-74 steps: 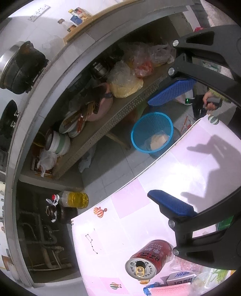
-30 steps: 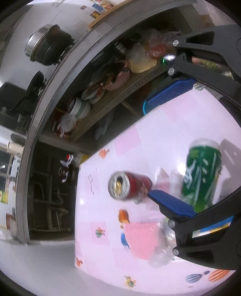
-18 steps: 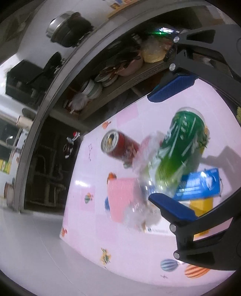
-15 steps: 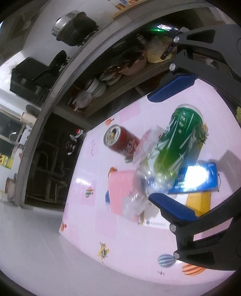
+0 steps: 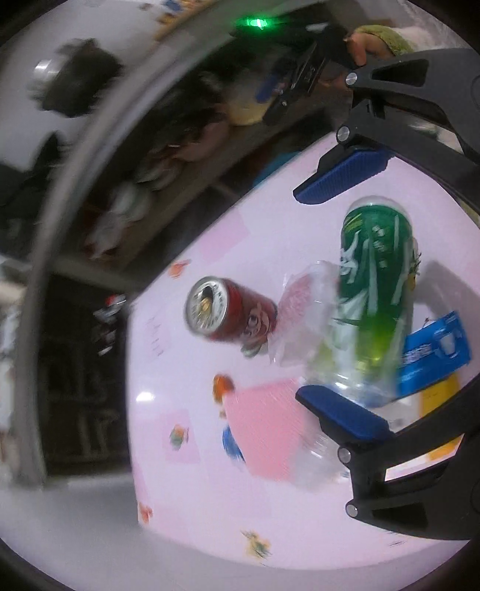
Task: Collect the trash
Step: 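Grasp the clear plastic bag with red print on the table with the left gripper, then grasp the red can by its body with the right gripper while the left holds the bag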
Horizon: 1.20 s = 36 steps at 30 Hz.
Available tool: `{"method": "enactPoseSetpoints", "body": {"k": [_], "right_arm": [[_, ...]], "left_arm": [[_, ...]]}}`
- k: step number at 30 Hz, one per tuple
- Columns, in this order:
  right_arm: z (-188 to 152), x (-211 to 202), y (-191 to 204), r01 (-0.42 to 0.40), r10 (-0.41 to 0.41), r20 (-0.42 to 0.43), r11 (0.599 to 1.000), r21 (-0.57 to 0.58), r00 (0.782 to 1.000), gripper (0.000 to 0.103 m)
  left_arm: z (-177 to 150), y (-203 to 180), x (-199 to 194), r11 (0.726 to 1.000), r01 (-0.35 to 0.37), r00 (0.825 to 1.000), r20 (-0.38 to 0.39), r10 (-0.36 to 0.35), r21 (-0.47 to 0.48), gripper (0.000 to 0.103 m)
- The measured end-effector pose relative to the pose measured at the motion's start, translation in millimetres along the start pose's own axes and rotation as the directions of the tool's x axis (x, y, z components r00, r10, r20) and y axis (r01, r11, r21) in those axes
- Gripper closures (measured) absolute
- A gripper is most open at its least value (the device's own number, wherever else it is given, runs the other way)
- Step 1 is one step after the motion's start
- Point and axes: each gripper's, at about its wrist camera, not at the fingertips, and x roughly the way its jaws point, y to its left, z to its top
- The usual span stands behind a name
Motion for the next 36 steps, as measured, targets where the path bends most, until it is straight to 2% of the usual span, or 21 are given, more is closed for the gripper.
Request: {"method": "enactPoseSetpoints", "body": {"k": [2, 4, 7, 8, 9, 11, 15, 17, 20, 26, 29, 31, 34, 36], "right_arm": [[0, 0, 11, -0.031, 0.031, -0.007, 0.999, -0.013, 0.999, 0.006], [0, -2, 19, -0.052, 0.051, -0.009, 0.998, -0.025, 0.999, 0.006], [-1, 0, 18, -0.066, 0.066, -0.017, 0.998, -0.022, 0.998, 0.006], [-2, -1, 17, -0.070, 0.069, -0.020, 0.997, -0.017, 0.997, 0.006], [-1, 1, 14, -0.071, 0.070, -0.022, 0.997, -0.014, 0.997, 0.006], [0, 1, 9, -0.070, 0.070, -0.022, 0.998, -0.004, 0.997, 0.006], [1, 4, -3, -0.074, 0.075, -0.024, 0.997, 0.034, 0.997, 0.006], [1, 4, -6, -0.078, 0.080, -0.022, 0.996, 0.050, 0.997, 0.006], [2, 5, -10, -0.080, 0.081, -0.020, 0.995, 0.063, 0.996, 0.006], [2, 6, -12, -0.079, 0.081, -0.022, 0.994, 0.072, 0.996, 0.006], [3, 6, -13, -0.080, 0.081, -0.011, 0.994, 0.077, 0.997, 0.006], [4, 7, -15, -0.080, 0.080, -0.002, 0.993, 0.085, 0.997, 0.006], [12, 9, -15, -0.116, 0.115, 0.015, 0.989, 0.097, 0.993, 0.006], [20, 11, -12, -0.164, 0.162, 0.032, 0.982, 0.096, 0.986, 0.006]], "left_arm": [[19, -1, 30, 0.998, -0.011, 0.991, -0.136, 0.019, 0.062, 0.009], [30, 0, 54, 0.993, -0.043, 0.968, -0.242, 0.068, 0.107, 0.009], [39, -1, 89, 0.983, -0.055, 0.919, -0.376, 0.118, 0.174, 0.009], [41, 0, 100, 0.982, -0.060, 0.897, -0.423, 0.132, 0.178, 0.011], [42, 1, 109, 0.981, -0.066, 0.879, -0.455, 0.143, 0.181, 0.017], [41, 0, 120, 0.978, -0.069, 0.855, -0.494, 0.160, 0.197, 0.028], [38, -3, 131, 0.973, -0.079, 0.834, -0.520, 0.184, 0.217, 0.045], [36, -5, 130, 0.975, -0.074, 0.836, -0.520, 0.175, 0.209, 0.055], [33, -13, 124, 0.970, -0.085, 0.855, -0.483, 0.187, 0.226, 0.065], [29, -17, 99, 0.973, -0.078, 0.903, -0.397, 0.161, 0.218, 0.069], [26, -19, 73, 0.973, -0.065, 0.948, -0.292, 0.129, 0.220, 0.071], [22, -21, 57, 0.973, -0.063, 0.966, -0.231, 0.116, 0.222, 0.071], [23, -23, 35, 0.977, -0.053, 0.983, -0.162, 0.087, 0.205, 0.072], [23, -21, 16, 0.986, -0.036, 0.994, -0.094, 0.051, 0.162, 0.072]]}}
